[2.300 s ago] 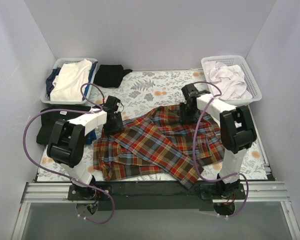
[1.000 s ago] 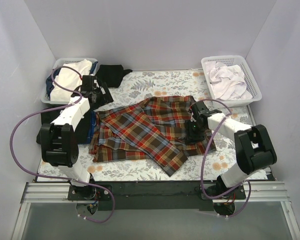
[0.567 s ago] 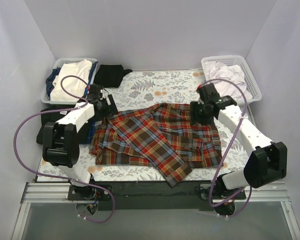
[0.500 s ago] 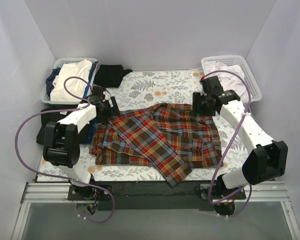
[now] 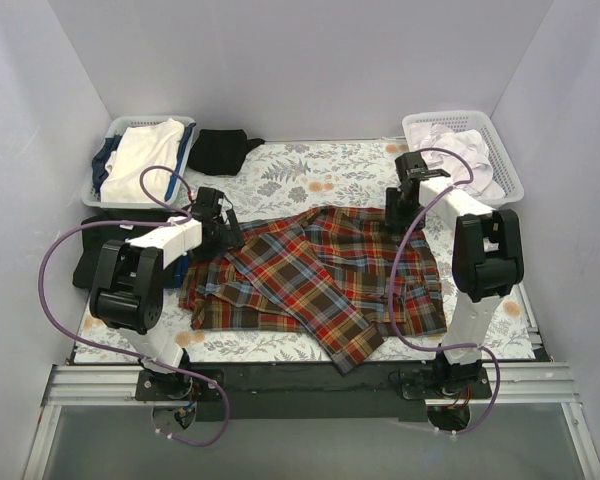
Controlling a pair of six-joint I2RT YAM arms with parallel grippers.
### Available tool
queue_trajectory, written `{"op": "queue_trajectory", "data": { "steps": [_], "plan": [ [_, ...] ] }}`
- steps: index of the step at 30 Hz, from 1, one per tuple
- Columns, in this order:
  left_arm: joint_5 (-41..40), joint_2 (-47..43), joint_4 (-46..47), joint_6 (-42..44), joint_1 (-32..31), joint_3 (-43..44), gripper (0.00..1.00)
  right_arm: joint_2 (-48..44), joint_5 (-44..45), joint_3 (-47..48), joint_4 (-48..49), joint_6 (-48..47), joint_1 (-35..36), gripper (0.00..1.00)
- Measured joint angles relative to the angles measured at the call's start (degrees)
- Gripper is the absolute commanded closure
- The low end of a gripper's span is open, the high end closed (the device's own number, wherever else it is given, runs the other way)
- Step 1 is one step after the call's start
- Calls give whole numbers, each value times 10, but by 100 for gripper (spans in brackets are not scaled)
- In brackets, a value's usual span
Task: Fold and stack the long sleeve shirts
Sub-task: Fold the shirt
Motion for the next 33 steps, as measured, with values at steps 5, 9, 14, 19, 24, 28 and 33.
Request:
{"op": "queue_trajectory", "data": {
  "steps": [5,9,14,19,24,28,33],
  "plan": [
    [-13,6,4,-7,-3,0,16,24,-4,25,28,-8,-12,40],
    [-23,9,7,-8,-7,0,17,53,-13,51,47,-16,-17,46],
    [-31,11,11,-8,-9,0,17,93,-38,74,57,-23,-17,72],
    [-35,13,12,-9,-10,-1,17,99,-54,86,56,-23,-17,99],
    [-41,16,12,-14,-11,-1,18,99,-40,134,50,-21,-18,99],
    [-49,21,13,-19,-12,-2,19,99,-30,176,44,-21,-25,99],
    [-59,23,19,-21,-13,-3,19,107,-33,220,40,-21,-46,99]
  ]
}}
